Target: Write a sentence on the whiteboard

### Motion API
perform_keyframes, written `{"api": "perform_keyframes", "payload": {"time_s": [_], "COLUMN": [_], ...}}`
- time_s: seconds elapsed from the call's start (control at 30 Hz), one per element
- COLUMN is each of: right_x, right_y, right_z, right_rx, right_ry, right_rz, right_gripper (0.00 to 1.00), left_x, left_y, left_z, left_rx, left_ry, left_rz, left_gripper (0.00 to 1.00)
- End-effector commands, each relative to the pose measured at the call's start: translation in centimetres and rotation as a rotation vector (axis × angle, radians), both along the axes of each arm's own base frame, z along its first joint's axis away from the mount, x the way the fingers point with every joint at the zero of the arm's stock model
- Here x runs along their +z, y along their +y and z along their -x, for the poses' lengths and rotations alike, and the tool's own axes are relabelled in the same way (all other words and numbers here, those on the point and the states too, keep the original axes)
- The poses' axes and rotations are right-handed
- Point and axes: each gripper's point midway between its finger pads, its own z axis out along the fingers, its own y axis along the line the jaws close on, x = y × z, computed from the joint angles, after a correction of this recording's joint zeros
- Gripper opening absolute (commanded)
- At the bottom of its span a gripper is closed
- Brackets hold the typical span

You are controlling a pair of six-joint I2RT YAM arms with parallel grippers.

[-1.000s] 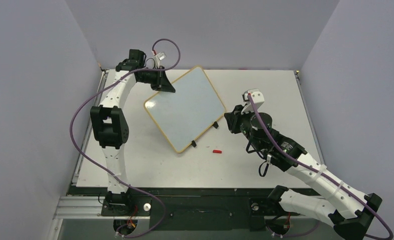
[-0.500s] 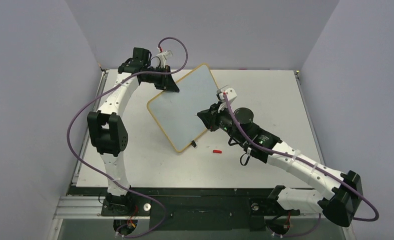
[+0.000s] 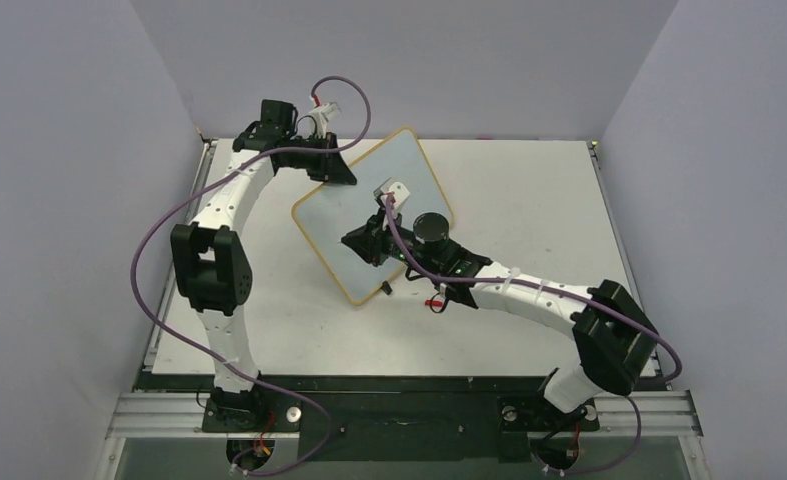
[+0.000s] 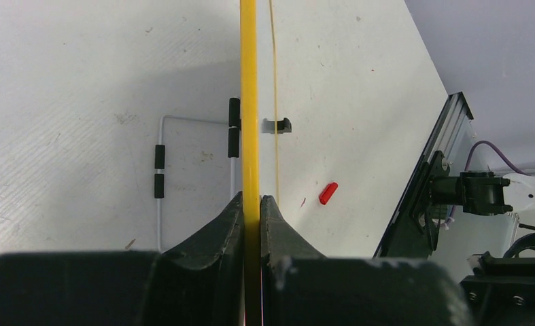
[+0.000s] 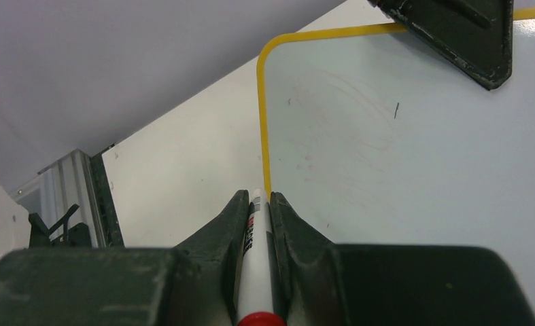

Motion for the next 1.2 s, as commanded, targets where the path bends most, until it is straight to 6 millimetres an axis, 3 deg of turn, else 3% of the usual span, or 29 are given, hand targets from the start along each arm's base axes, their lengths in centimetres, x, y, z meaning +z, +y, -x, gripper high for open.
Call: {"api": "perform_keyframes", "payload": {"time_s": [0.0, 0.23, 0.57, 1.17], "right_x": [5.8, 6.9, 6.1, 3.7], "right_y": [2.5, 4.0, 4.4, 4.7], "right_z": [-0.6, -2.5, -5.3, -7.8], "right_rx": [0.048, 0.010, -0.078, -0.111], "right_ry": [-0.107, -0.112, -0.066, -0.007], "right_rz": [-0.162, -0.281, -0.397, -0.378], "right_gripper": [0.00, 0.00, 0.00, 0.00], "left_x": [3.1, 2.8, 2.7, 3.1], "left_y": [0.7, 1.2, 1.3, 0.9], "left_z": [-1.1, -1.4, -1.6, -1.5], "left_rx": [-0.006, 0.049, 0.060, 0.061], "left_ry": [-0.204, -0.199, -0.198, -0.186], "left_rz": [-0.003, -0.033, -0.038, -0.014], "left_gripper": [0.03, 0.00, 0.00, 0.00]}}
